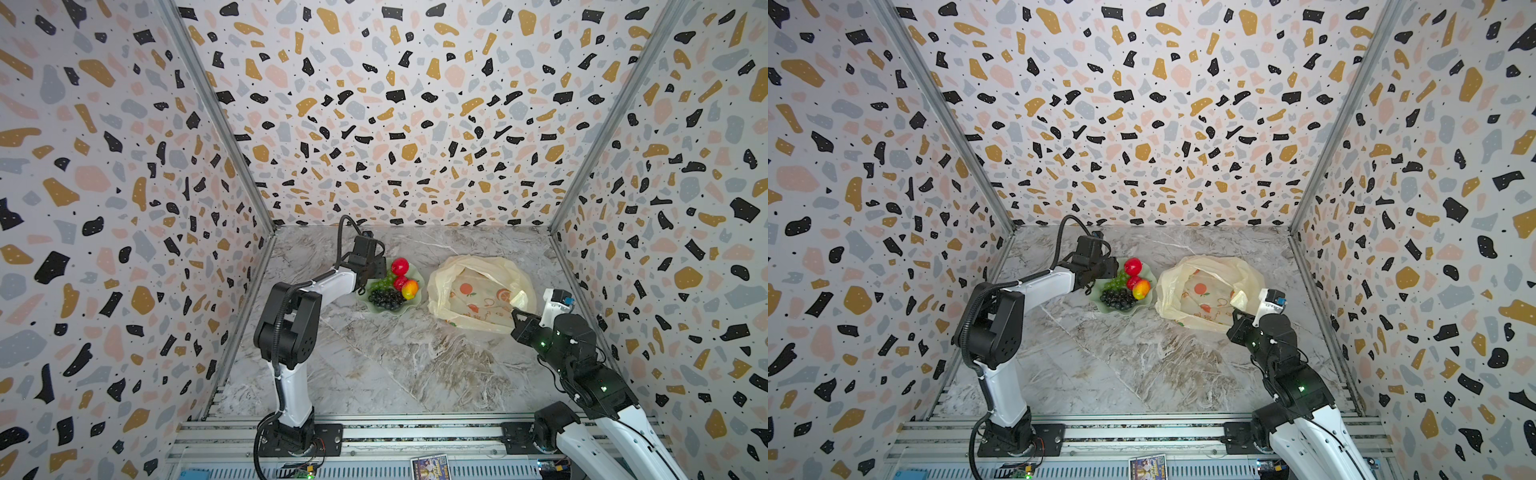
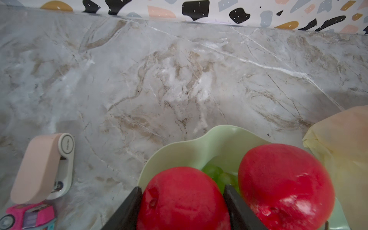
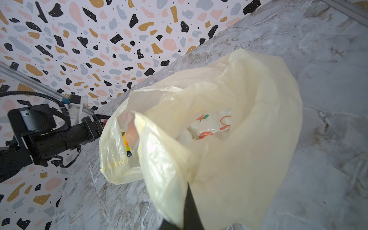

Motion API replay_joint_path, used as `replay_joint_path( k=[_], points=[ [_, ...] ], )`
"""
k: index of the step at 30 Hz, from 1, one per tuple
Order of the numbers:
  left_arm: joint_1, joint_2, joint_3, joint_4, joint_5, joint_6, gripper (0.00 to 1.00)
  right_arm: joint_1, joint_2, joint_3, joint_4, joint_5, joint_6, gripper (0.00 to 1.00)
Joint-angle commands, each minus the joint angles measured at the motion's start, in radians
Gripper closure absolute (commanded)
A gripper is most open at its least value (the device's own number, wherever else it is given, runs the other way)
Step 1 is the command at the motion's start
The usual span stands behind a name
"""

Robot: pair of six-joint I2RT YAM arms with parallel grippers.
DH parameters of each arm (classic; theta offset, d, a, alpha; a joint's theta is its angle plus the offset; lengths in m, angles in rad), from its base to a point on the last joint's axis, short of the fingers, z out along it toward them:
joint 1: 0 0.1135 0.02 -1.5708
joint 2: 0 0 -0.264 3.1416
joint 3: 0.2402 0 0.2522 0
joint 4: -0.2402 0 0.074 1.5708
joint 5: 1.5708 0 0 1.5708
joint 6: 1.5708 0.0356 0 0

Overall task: Take fruits out of the plastic bag
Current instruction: Place the fake fruit on the plate.

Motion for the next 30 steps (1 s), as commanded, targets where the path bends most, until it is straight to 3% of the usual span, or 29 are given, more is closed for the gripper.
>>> replay_joint_path(
  k=[1, 5, 11, 20, 23, 25, 27, 29, 30],
  points=[
    [-0.001, -0.004, 0.029, -0.007, 0.004, -0.008, 0.35, 0.005, -0.015, 0.013, -0.027, 0.014, -0.01, 1.0],
    [-0.01, -0.038, 0.026, -0.005, -0.002, -0.002, 0.18, 0.005, -0.02, 0.013, -0.031, 0.013, -0.01, 1.0],
    [-0.032, -0.109, 0.028, -0.001, 0.004, 0.019, 0.13, 0.005, -0.022, 0.013, -0.029, 0.009, -0.003, 1.0],
    [-0.068, -0.199, 0.054, -0.028, -0.018, 0.069, 0.2, 0.004, -0.026, 0.021, -0.033, 0.017, -0.007, 1.0],
    [-0.117, -0.288, 0.052, 0.006, -0.032, 0.125, 0.29, 0.004, -0.026, 0.032, -0.03, 0.025, -0.015, 1.0],
    [-0.204, -0.364, 0.048, 0.032, -0.098, 0.215, 0.38, 0.005, -0.023, 0.041, -0.028, 0.027, -0.029, 1.0],
    [-0.386, -0.432, 0.04, 0.068, -0.19, 0.422, 0.47, 0.004, -0.02, 0.052, -0.031, 0.034, -0.046, 1.0],
    [-0.524, -0.457, 0.018, 0.112, -0.189, 0.559, 0.54, 0.005, -0.02, 0.06, -0.03, 0.044, -0.057, 1.0],
    [-0.567, -0.456, 0.006, 0.141, -0.14, 0.571, 0.61, 0.005, -0.02, 0.061, -0.025, 0.046, -0.065, 1.0]
  ],
)
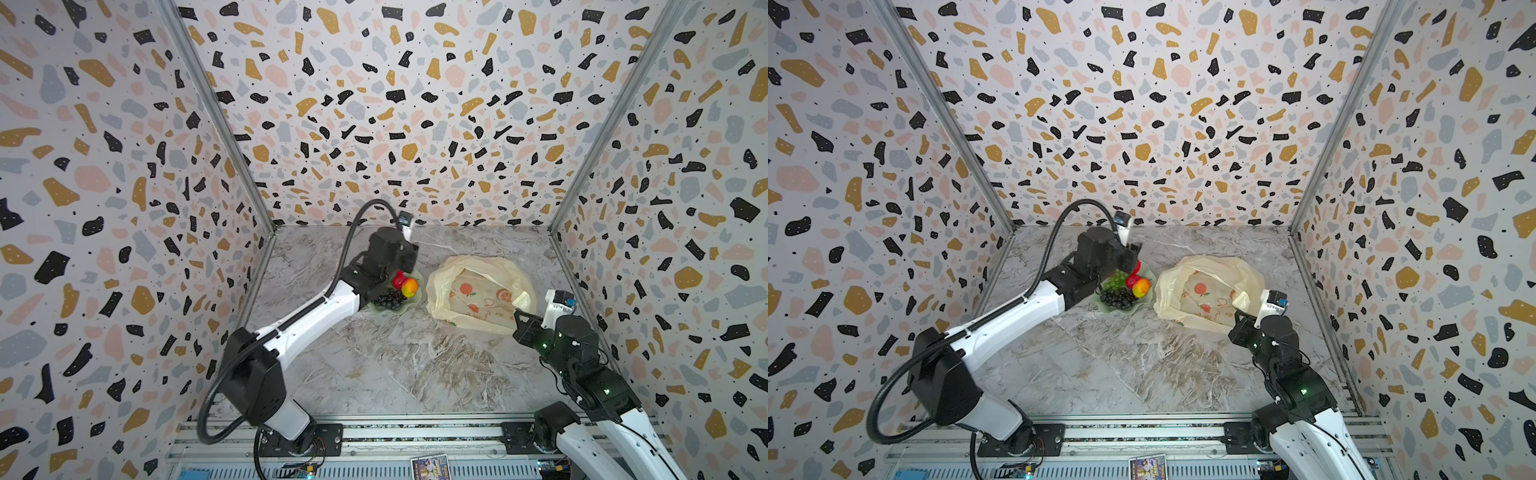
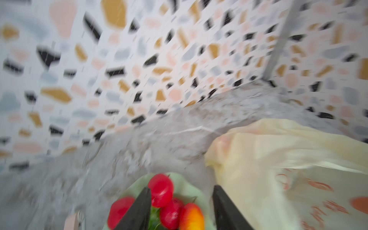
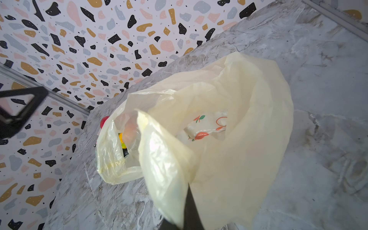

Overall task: Take fruits out of the plastic bag
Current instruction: Adjust the plastic bag at the center of the board.

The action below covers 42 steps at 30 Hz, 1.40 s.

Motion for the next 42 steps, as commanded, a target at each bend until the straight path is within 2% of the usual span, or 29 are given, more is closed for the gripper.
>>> replay_joint_path(
  k=[1, 3, 5, 7, 12, 19, 21, 27, 29, 34, 36, 39, 42],
  points=[
    [-0.146, -0.026, -0.029, 0.116, 0.078, 0.209, 0.66, 0.006, -0.005, 0.049, 0.009, 0.023, -0.044, 1.0],
    [-0.165, 0.009, -0.055, 0.177, 0.243, 0.158, 0.75, 0.006, -0.005, 0.053, 0.017, 0.023, -0.055, 1.0],
    [-0.189, 0.059, -0.066, 0.215, 0.305, 0.143, 0.86, 0.006, -0.004, 0.061, 0.018, 0.021, -0.065, 1.0],
    [-0.21, 0.122, -0.048, 0.207, 0.302, 0.162, 0.94, 0.006, -0.005, 0.07, 0.017, 0.022, -0.078, 1.0],
    [-0.222, 0.283, -0.001, 0.234, 0.233, 0.25, 0.99, 0.006, -0.01, 0.087, 0.019, 0.013, -0.111, 1.0],
    [-0.222, 0.474, 0.097, 0.268, 0.128, 0.444, 0.98, 0.006, -0.019, 0.09, 0.018, 0.002, -0.135, 1.0],
    [-0.22, 0.542, 0.178, 0.214, 0.087, 0.463, 0.93, 0.006, -0.023, 0.093, 0.005, -0.005, -0.14, 1.0],
    [-0.22, 0.761, 0.448, 0.116, -0.011, 0.408, 0.53, 0.007, -0.045, 0.09, -0.042, -0.027, -0.137, 1.0],
    [-0.22, 0.826, 0.533, 0.104, -0.029, 0.363, 0.45, 0.008, -0.053, 0.093, -0.055, -0.039, -0.134, 1.0],
    [-0.219, 0.979, 0.75, 0.055, -0.06, 0.214, 0.27, 0.008, -0.073, 0.101, -0.048, -0.076, -0.153, 1.0],
    [-0.217, 1.041, 0.839, 0.036, -0.057, 0.152, 0.23, 0.008, -0.071, 0.113, -0.049, -0.087, -0.169, 1.0],
    [-0.214, 1.1, 0.914, 0.037, -0.111, 0.023, 0.16, 0.006, -0.071, 0.132, -0.052, -0.101, -0.188, 1.0],
    [-0.202, 1.134, 0.931, 0.063, -0.157, -0.123, 0.11, 0.008, -0.074, 0.142, -0.06, -0.11, -0.191, 1.0]
  ],
)
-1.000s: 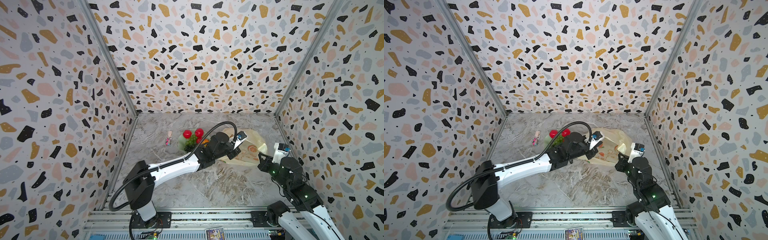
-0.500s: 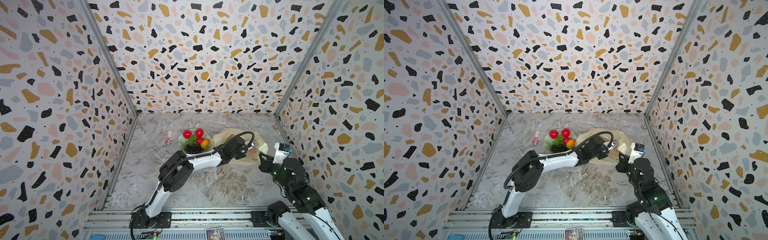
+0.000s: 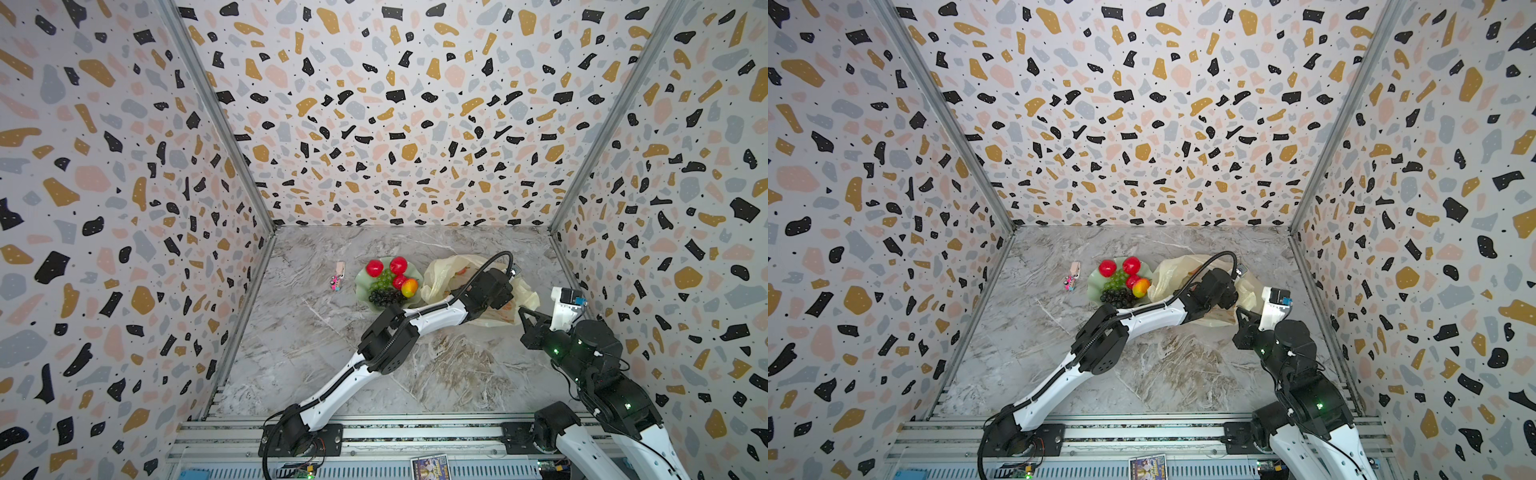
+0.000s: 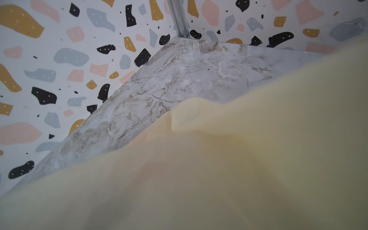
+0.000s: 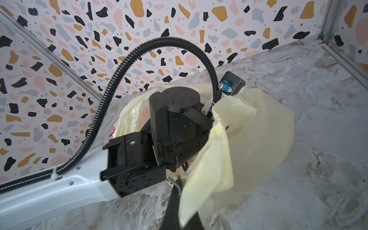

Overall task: Take fruits out of the plastic bag
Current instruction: Adjust the plastic bag at the center of the board.

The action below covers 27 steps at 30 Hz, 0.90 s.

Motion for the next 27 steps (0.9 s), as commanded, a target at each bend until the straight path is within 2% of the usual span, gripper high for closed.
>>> replay_joint_path(
  k=[1, 4, 8, 12, 18, 20, 24, 27],
  points=[
    [0.02, 0.021, 0.035, 0.034, -0.058, -0.241, 0.1, 0.006, -0.013, 0.043, -0.01, -0.024, -0.022, 1.0],
    [0.051, 0.033, -0.013, 0.136, 0.029, -0.434, 0.08, 0.005, -0.018, 0.039, -0.012, -0.044, -0.003, 1.0],
    [0.083, 0.088, -0.013, 0.246, 0.071, -0.638, 0.08, 0.006, -0.019, 0.026, 0.002, -0.099, 0.008, 1.0],
    [0.084, 0.156, 0.066, 0.296, 0.115, -0.673, 0.08, 0.006, -0.004, 0.037, -0.005, -0.106, -0.046, 1.0],
    [0.087, 0.224, 0.173, 0.268, 0.034, -0.723, 0.09, 0.006, 0.024, 0.117, -0.008, -0.082, -0.16, 1.0],
    [0.087, 0.209, 0.146, 0.277, 0.006, -0.736, 0.15, 0.006, 0.027, 0.135, -0.016, -0.065, -0.179, 1.0],
    [0.098, 0.114, -0.054, 0.434, -0.009, -0.773, 0.54, 0.005, 0.005, 0.138, -0.038, -0.031, -0.189, 1.0],
    [0.109, 0.04, -0.195, 0.565, -0.026, -0.793, 0.75, 0.006, -0.025, 0.13, -0.041, -0.018, -0.195, 1.0]
  ],
)
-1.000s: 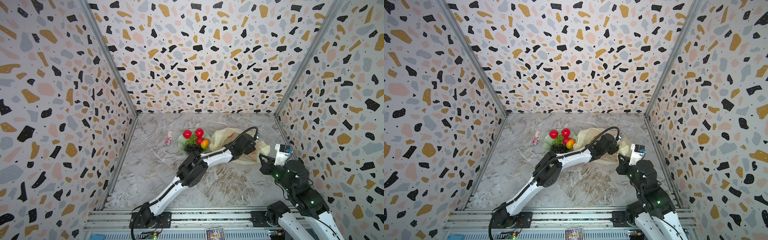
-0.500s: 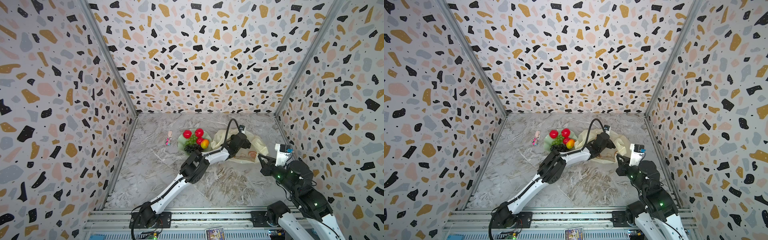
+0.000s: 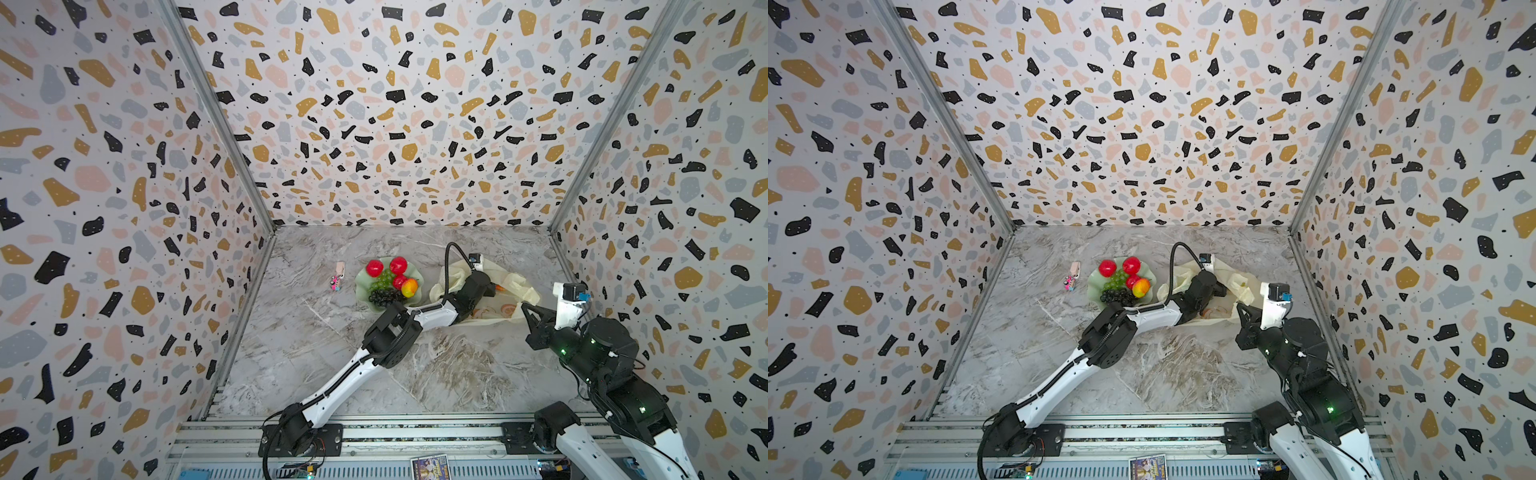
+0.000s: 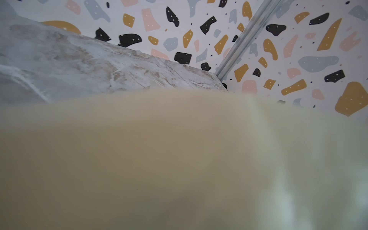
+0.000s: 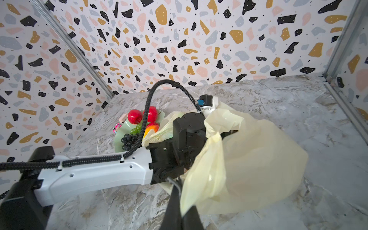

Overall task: Take fruits out of the plastic bag
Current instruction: Adjust the plastic bag at the center of the board.

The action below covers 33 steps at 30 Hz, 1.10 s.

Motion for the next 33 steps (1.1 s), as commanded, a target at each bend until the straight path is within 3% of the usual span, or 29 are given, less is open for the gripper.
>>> replay_joint_path(
  k=[1, 4, 7, 12, 18, 25, 31, 32, 33],
  points=[
    [0.036, -0.08, -0.118, 0.198, -0.048, -0.044, 0.83, 0.005, -0.039, 0.032, 0.007, 0.022, -0.034, 1.0],
    [0.052, -0.125, -0.185, 0.278, -0.043, -0.051, 1.0, 0.004, -0.049, 0.02, 0.017, -0.004, -0.059, 1.0],
    [0.057, -0.192, -0.273, 0.344, -0.053, -0.018, 1.0, 0.004, -0.053, 0.008, -0.002, -0.012, -0.053, 1.0],
    [0.058, -0.325, -0.496, 0.547, -0.071, 0.054, 1.0, 0.005, -0.066, -0.049, -0.078, 0.027, 0.099, 1.0],
    [0.057, -0.422, -0.672, 0.752, 0.027, 0.129, 1.0, 0.004, -0.09, -0.112, -0.112, 0.055, 0.248, 1.0],
    [0.032, -0.515, -0.881, 1.002, 0.133, 0.217, 1.0, 0.003, -0.115, -0.128, -0.126, 0.105, 0.291, 1.0],
    [0.009, -0.517, -0.886, 0.831, 0.147, 0.225, 1.0, 0.004, -0.107, -0.129, -0.136, 0.091, 0.293, 1.0],
    [0.007, -0.511, -0.879, 0.799, 0.138, 0.235, 0.94, 0.004, -0.105, -0.13, -0.136, 0.089, 0.293, 1.0],
    [0.007, -0.503, -0.857, 0.746, 0.123, 0.236, 0.78, 0.004, -0.104, -0.13, -0.135, 0.088, 0.292, 1.0]
  ],
)
